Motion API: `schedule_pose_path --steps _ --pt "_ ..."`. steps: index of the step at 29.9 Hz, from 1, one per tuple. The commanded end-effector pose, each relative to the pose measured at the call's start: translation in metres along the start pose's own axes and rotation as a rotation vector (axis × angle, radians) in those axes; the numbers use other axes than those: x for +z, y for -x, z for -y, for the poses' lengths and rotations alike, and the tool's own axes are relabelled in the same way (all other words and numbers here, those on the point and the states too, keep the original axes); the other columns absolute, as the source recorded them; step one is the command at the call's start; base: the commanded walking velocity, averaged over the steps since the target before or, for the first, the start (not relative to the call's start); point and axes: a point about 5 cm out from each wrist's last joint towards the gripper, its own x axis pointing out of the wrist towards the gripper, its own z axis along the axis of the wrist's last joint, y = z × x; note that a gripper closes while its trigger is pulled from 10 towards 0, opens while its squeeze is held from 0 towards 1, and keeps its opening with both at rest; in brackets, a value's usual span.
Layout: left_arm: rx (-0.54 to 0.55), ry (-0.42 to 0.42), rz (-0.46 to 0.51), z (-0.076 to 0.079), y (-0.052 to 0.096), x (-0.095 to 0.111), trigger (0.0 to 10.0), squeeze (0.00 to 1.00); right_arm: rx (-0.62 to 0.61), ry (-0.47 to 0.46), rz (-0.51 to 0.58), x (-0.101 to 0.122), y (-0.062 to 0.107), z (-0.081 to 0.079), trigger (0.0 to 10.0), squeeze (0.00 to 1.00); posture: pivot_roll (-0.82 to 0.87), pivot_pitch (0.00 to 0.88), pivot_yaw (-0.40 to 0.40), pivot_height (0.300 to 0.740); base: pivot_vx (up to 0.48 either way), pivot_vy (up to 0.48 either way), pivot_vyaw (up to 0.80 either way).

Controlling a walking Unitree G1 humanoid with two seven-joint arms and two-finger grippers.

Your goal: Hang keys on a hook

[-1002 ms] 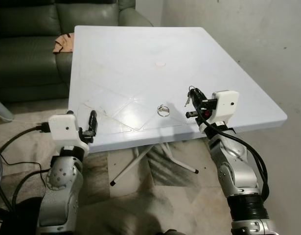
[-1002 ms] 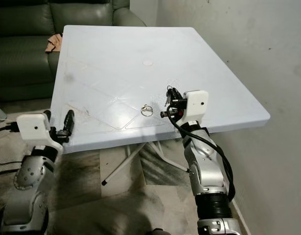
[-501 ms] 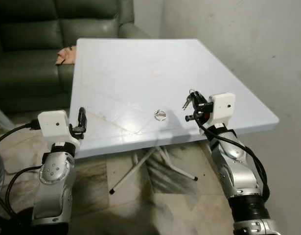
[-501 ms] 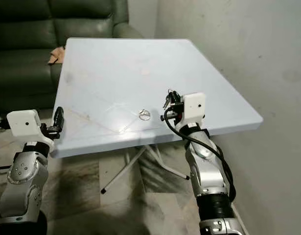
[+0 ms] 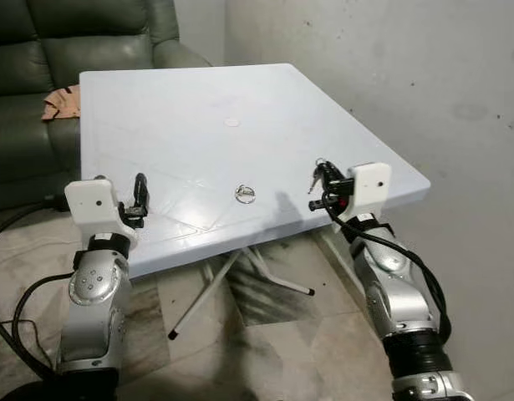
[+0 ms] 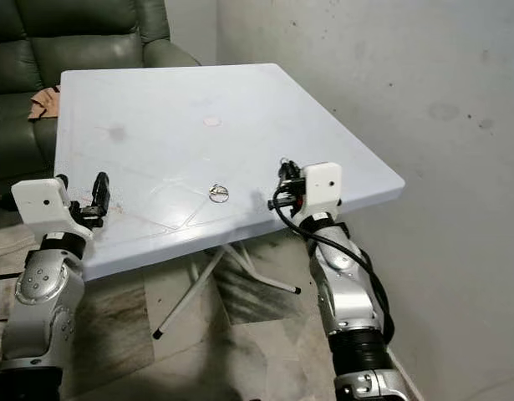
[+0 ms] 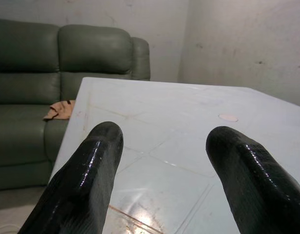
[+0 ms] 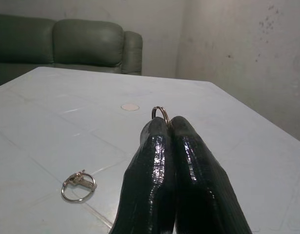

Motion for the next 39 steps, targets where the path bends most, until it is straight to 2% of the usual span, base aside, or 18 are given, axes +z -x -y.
schedule_pose_path --steps 1,6,8,12,17,20,39 --pt "0.009 0.004 -0.006 0.0 -0.001 -0.001 10.0 0.0 0.008 0.013 0.02 0.005 -0.003 0.0 10.0 0.0 -0.04 0.0 -0.056 0.728 0.0 0.0 -0.72" --pt "0.015 0.02 -0.021 -0.001 -0.001 -0.004 10.0 0.0 0.007 0.014 0.019 0.005 -0.002 -0.001 10.0 0.0 -0.04 0.0 -0.053 0.728 0.0 0.0 -0.72" --pt "0.018 0.069 -0.035 -0.001 -0.001 -0.006 10.0 0.0 0.008 0.012 0.018 0.004 -0.001 -0.002 10.0 0.0 -0.04 0.0 -0.053 0.728 0.0 0.0 -0.72" --pt "0.018 0.067 -0.032 -0.001 -0.001 -0.006 10.0 0.0 0.009 0.011 0.018 0.004 -0.001 -0.002 10.0 0.0 -0.04 0.0 -0.053 0.728 0.0 0.0 -0.73" --pt "0.023 0.061 -0.047 -0.002 -0.002 -0.008 10.0 0.0 0.007 0.012 0.019 0.004 -0.001 -0.003 10.0 0.0 -0.04 0.0 -0.054 0.728 0.0 0.33 -0.73" --pt "0.031 0.085 -0.048 -0.002 -0.002 -0.009 10.0 0.0 0.016 0.008 0.015 0.003 -0.001 -0.004 10.0 0.0 -0.04 0.0 -0.058 0.728 0.0 0.467 -0.73" --pt "0.043 0.075 -0.088 -0.002 0.0 -0.013 10.0 0.0 0.029 0.017 0.012 0.002 0.0 -0.005 10.0 0.0 -0.04 0.0 -0.066 0.728 0.0 0.0 -0.72"
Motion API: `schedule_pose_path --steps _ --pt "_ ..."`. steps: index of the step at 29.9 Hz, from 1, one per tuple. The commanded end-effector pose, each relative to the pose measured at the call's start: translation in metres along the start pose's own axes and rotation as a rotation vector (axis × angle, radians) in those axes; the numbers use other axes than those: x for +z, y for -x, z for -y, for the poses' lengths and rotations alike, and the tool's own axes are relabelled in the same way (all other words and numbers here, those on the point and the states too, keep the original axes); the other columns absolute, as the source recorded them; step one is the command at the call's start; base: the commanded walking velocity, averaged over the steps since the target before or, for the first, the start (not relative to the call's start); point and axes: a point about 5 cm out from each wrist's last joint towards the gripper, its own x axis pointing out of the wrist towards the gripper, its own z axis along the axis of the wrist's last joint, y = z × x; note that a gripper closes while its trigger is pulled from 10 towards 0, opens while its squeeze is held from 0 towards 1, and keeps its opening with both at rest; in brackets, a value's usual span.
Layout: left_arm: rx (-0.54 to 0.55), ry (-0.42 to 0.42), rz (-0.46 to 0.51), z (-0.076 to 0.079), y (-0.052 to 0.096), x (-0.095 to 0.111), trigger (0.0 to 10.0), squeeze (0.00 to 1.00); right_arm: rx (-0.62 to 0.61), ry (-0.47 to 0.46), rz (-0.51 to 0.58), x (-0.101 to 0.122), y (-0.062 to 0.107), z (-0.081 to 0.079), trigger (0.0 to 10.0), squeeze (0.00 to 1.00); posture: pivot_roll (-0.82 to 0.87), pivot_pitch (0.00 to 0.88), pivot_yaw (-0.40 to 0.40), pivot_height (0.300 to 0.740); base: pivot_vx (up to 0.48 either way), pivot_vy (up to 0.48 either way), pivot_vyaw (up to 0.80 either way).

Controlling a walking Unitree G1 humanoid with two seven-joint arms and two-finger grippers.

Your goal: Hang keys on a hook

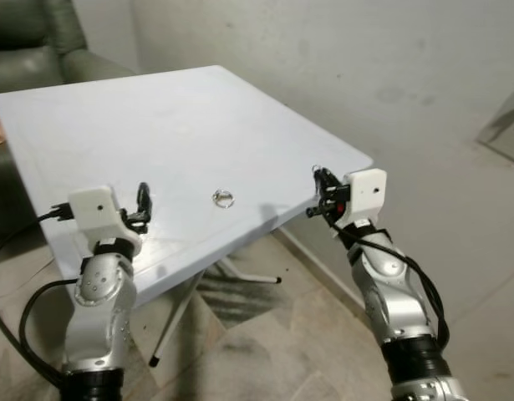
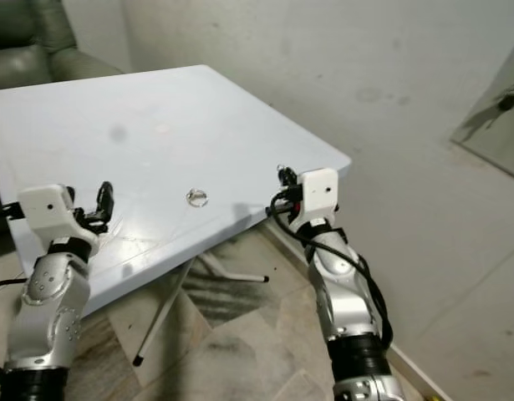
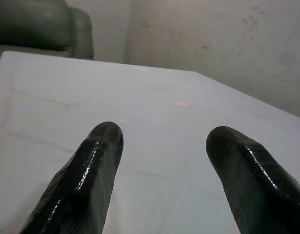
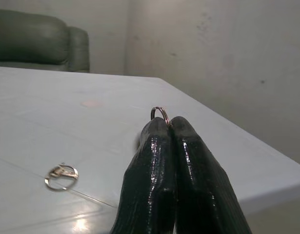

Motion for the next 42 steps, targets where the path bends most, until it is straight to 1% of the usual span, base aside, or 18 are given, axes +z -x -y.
schedule_pose_path --steps 1,9,15,19,24,34,42 --pt "-0.017 0.008 -0.014 0.008 0.0002 -0.0024 10.0 0.0 -0.034 0.018 0.013 0.004 0.0018 0.0105 10.0 0.0 -0.04 0.0 -0.066 0.728 0.0 0.0 -0.72" --pt "-0.024 0.011 -0.01 0.0082 0.0003 -0.0014 10.0 0.0 -0.037 0.02 0.014 0.0042 0.0021 0.0109 10.0 0.0 -0.04 0.0 -0.064 0.728 0.0 0.0 -0.72" --pt "-0.026 0.01 -0.01 0.0083 0.0003 -0.0013 10.0 0.0 -0.038 0.02 0.013 0.0041 0.0023 0.0108 10.0 0.0 -0.04 0.0 -0.064 0.728 0.24 0.0 -0.73" --pt "-0.028 0.012 -0.013 0.0086 0.0001 -0.0014 10.0 0.0 -0.044 0.021 0.015 0.0043 0.0031 0.0115 10.0 0.0 -0.04 0.0 -0.064 0.728 0.0 0.0 -0.73" --pt "-0.028 0.017 -0.014 0.009 0.0007 -0.0017 10.0 0.0 -0.052 0.014 0.029 0.0055 0.0036 0.012 10.0 0.0 -0.04 0.0 -0.065 0.728 0.192 0.0 -0.63" --pt "-0.029 0.012 -0.014 0.0086 0.0006 -0.0011 10.0 0.0 -0.053 0.02 0.041 0.0071 0.0037 0.0115 10.0 0.0 -0.04 0.0 -0.066 0.728 0.096 0.0 0.0" --pt "-0.033 0.011 -0.014 0.0086 -0.0002 -0.0005 10.0 0.0 -0.054 0.019 0.049 0.0078 0.0044 0.012 10.0 0.0 -0.04 0.0 -0.064 0.728 0.212 0.0 0.0"
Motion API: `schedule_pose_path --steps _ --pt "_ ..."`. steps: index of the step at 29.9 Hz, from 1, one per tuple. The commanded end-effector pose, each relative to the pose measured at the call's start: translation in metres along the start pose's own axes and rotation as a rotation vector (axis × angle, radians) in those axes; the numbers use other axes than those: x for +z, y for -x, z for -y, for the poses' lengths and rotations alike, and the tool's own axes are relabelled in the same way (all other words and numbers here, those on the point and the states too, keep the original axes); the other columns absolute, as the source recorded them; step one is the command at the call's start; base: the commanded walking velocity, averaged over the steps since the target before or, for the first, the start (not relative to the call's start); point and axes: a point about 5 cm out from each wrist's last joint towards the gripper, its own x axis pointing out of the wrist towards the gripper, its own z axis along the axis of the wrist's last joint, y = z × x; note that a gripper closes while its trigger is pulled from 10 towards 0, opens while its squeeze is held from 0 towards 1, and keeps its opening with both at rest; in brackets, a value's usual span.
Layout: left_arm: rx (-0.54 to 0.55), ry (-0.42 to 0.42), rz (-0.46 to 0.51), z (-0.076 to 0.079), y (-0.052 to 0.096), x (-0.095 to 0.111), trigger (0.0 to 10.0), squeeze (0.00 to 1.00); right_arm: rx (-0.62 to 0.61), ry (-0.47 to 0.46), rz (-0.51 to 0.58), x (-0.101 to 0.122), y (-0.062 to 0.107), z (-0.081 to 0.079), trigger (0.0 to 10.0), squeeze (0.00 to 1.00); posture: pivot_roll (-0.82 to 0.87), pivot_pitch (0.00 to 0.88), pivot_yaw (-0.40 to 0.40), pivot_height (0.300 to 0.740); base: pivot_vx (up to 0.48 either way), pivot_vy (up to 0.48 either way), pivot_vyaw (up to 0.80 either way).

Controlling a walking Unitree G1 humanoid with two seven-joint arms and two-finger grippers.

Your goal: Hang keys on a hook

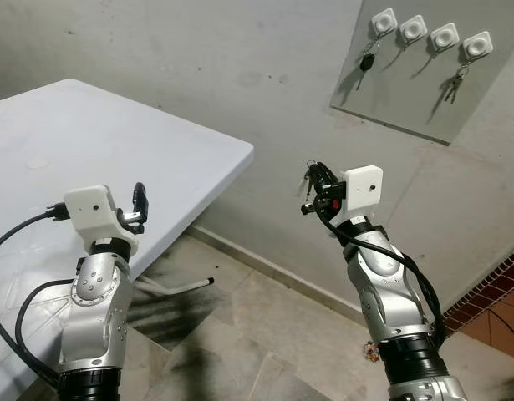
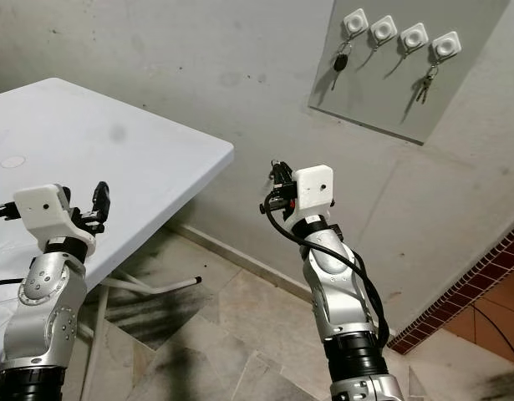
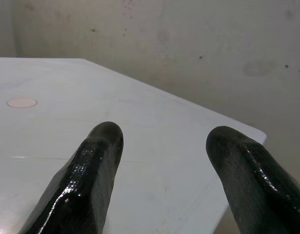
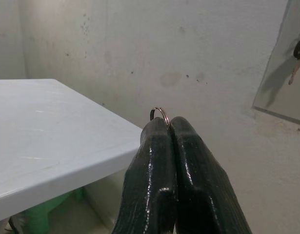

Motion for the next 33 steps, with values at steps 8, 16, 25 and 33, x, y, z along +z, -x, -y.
schedule_pose_path --steps 8,16,25,33 --pt "-0.014 0.001 0.006 0.0021 -0.0018 0.003 10.0 0.0 -0.018 0.005 0.027 0.0051 -0.0005 0.0055 10.0 0.0 -0.04 0.0 -0.063 0.728 0.289 0.0 0.0" --pt "-0.014 0.0 0.008 0.0015 -0.0017 0.0034 10.0 0.0 -0.019 0.005 0.028 0.0051 -0.0008 0.0053 10.0 0.0 -0.04 0.0 -0.061 0.728 0.3 0.0 0.0" --pt "-0.022 -0.005 0.008 0.0022 -0.0015 0.0044 10.0 0.0 -0.033 -0.002 0.004 0.0018 -0.0007 0.0059 10.0 0.0 -0.04 0.0 -0.056 0.728 0.333 0.0 -0.36" --pt "-0.028 -0.008 0.004 0.0034 -0.0009 0.0037 10.0 0.0 -0.037 -0.002 -0.004 0.0009 -0.0005 0.0059 10.0 0.0 -0.04 0.0 -0.054 0.728 0.332 0.0 -0.68"
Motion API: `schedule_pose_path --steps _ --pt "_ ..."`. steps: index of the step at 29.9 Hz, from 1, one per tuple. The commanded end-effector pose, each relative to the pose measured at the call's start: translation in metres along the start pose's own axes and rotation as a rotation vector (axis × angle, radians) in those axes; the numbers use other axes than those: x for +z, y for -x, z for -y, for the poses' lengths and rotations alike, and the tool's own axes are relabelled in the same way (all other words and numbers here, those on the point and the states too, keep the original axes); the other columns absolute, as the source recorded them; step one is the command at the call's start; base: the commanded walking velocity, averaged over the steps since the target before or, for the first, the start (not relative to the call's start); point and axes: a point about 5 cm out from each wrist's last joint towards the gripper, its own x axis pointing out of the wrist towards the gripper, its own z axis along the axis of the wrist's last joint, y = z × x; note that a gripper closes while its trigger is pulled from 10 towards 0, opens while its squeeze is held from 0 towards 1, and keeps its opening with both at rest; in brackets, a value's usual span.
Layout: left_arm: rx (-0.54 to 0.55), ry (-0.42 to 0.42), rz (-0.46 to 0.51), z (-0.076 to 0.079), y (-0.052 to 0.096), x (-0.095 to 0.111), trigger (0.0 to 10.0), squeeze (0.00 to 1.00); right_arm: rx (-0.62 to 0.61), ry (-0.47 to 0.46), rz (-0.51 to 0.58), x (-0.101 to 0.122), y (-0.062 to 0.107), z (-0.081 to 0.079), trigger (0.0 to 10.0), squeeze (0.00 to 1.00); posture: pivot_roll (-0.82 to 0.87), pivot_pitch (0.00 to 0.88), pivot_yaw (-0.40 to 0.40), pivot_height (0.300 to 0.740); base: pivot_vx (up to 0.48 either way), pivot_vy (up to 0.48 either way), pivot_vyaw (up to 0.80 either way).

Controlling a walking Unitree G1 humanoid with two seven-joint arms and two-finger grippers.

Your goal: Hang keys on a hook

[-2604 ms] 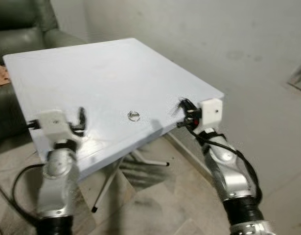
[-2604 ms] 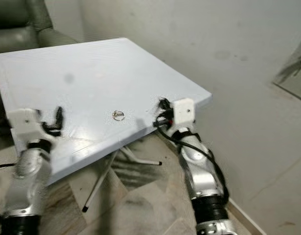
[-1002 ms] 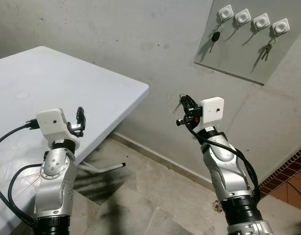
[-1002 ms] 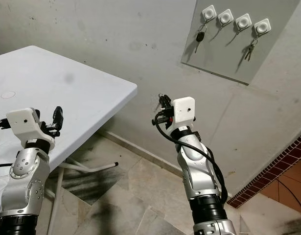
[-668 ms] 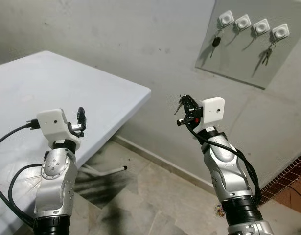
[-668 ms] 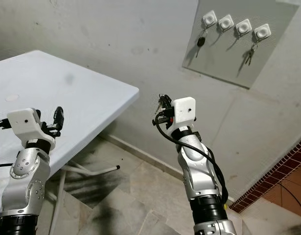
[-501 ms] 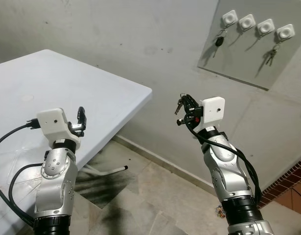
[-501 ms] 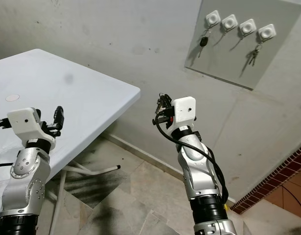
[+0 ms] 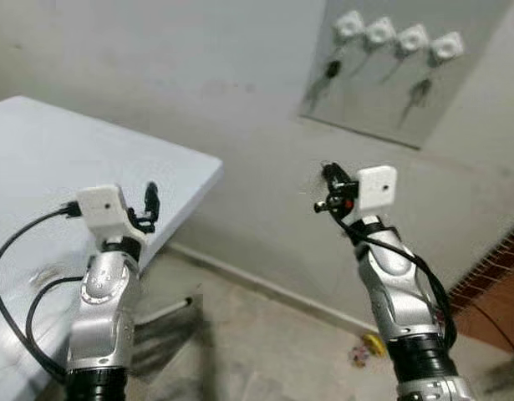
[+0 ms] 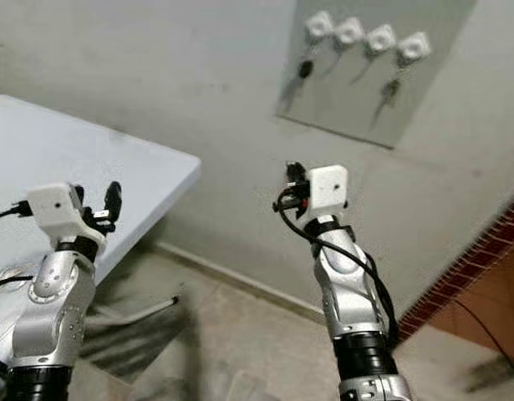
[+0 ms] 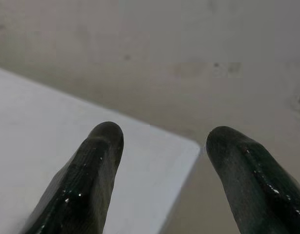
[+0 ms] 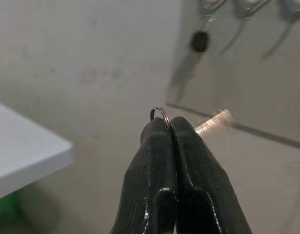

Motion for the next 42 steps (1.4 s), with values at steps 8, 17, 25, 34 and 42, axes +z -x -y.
schedule_pose_path --steps 8,17,25,34,42 --pt "0.008 -0.008 0.005 -0.0029 0.0008 0.0024 10.0 0.0 0.02 0.0 0.005 0.0026 -0.002 -0.0056 10.0 0.0 -0.04 0.0 -0.056 0.728 0.331 0.0 -0.68" --pt "0.012 -0.006 0.004 -0.0034 0.0015 0.0021 10.0 0.0 0.011 -0.024 0.017 0.004 -0.0022 -0.0071 10.0 0.0 -0.04 0.0 -0.058 0.728 0.332 0.0 -0.15" --pt "0.018 0.0 0.0 -0.0033 0.0025 0.001 10.0 0.0 0.037 -0.012 -0.016 -0.0004 0.0 -0.0088 10.0 0.0 -0.04 0.0 -0.059 0.728 0.332 0.0 0.0" --pt "0.026 0.025 -0.006 -0.0039 0.0028 0.0001 10.0 0.0 0.099 -0.013 -0.042 -0.0046 0.0052 -0.0144 10.0 0.0 -0.04 0.0 -0.058 0.728 0.31 0.0 0.0" --pt "0.03 0.048 -0.011 -0.0025 0.0027 -0.0012 10.0 0.0 0.115 -0.014 -0.056 -0.0057 0.0078 -0.015 10.0 0.0 -0.05 0.0 -0.06 0.728 0.296 0.0 0.0"
